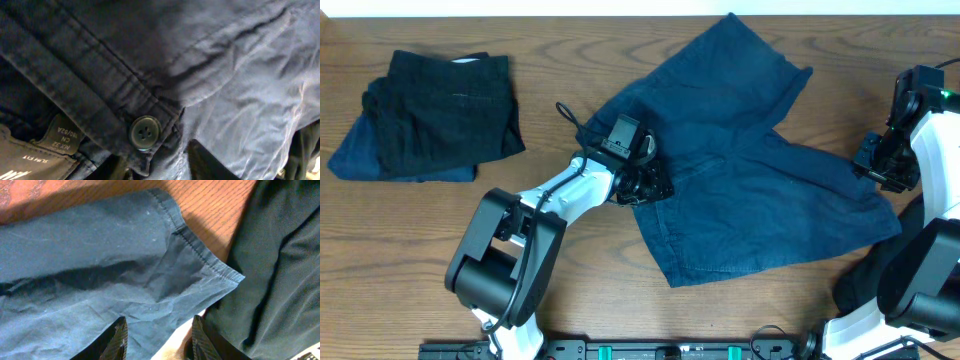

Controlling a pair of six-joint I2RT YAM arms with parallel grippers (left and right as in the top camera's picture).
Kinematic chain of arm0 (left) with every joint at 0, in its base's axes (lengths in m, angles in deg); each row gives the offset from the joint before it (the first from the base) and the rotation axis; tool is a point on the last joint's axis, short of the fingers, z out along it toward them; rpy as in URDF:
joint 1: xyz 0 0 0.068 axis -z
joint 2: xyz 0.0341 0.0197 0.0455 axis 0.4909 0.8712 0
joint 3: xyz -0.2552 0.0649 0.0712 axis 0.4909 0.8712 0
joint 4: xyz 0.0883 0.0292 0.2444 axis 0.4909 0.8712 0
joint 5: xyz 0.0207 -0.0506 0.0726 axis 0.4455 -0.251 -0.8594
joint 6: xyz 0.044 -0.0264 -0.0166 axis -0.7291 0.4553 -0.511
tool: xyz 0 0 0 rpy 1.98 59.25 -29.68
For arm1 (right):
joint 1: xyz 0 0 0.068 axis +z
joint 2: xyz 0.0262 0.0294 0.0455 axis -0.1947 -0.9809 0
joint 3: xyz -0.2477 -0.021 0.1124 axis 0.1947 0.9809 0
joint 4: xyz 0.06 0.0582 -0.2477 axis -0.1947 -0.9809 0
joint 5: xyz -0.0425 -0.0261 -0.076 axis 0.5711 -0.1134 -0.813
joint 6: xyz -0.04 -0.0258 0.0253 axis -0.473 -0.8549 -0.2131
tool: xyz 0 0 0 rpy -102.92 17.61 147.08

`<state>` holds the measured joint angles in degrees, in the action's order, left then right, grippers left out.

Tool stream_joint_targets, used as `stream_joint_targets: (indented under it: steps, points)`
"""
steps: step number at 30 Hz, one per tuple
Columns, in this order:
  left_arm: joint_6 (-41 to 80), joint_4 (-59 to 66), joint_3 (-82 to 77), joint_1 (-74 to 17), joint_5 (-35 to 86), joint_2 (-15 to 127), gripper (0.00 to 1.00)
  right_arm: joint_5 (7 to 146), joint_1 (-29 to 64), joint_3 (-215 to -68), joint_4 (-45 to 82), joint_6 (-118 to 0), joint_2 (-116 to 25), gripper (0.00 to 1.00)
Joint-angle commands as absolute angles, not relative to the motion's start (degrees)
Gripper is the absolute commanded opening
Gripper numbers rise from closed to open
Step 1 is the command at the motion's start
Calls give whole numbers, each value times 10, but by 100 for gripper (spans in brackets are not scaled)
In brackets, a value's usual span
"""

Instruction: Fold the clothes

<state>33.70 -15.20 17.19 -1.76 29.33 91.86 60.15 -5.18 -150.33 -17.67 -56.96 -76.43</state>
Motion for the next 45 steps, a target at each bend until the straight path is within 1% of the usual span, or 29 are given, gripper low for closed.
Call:
stream_joint_targets:
  steps: [1, 2, 3, 7, 9, 11, 14, 16, 18, 20, 21, 24, 28, 30, 32, 37, 40, 45]
  points:
    - [303, -154, 177, -21, 297, 882, 22, 602, -55, -1504, -175, -564, -761, 40]
    - [301, -154, 177, -23, 295, 878, 9, 602, -55, -1504, -175, -564, -761, 41]
    - [300, -154, 177, -25, 292, 875, 6, 602, -55, -1504, -174, -564, -761, 41]
    - [270, -118, 177, -27, 293, 875, 6, 602, -54, -1504, -168, -564, -761, 41]
    - [224, -71, 177, -28, 292, 871, 6, 602, -53, -1504, -163, -564, -761, 42]
    - [178, 3, 177, -41, 265, 858, 6, 603, -52, -1504, -157, -573, -761, 43]
    - [155, 117, 177, -80, 146, 823, 6, 621, -52, -1504, -147, -593, -761, 46]
    - [163, 161, 177, -118, 52, 796, 6, 650, -52, -1504, -138, -607, -761, 47]
    - [168, 155, 177, -152, 33, 777, 6, 706, -50, -1504, -121, -635, -761, 47]
    - [160, 135, 177, -178, 63, 769, 6, 782, -43, -1504, -97, -671, -761, 46]
    - [155, 130, 177, -186, 74, 769, 6, 828, -37, -1504, -82, -693, -761, 46]
    - [152, 129, 177, -191, 75, 774, 6, 906, -18, -1504, -56, -729, -761, 47]
    - [151, 135, 177, -191, 33, 779, 6, 903, 21, -1498, -15, -738, -765, 58]
    - [170, 141, 177, -191, -14, 779, 6, 900, 40, -1489, 17, -732, -772, 59]
    - [184, 142, 177, -191, -34, 779, 6, 899, 56, -1481, 44, -721, -783, 60]
    - [184, 138, 177, -191, -33, 779, 6, 885, 87, -1478, 89, -705, -845, 59]
    - [184, 138, 177, -191, -33, 779, 6, 870, 95, -1478, 120, -659, -891, 59]
    - [184, 138, 177, -191, -33, 779, 6, 938, 100, -1478, 172, -647, -955, 59]
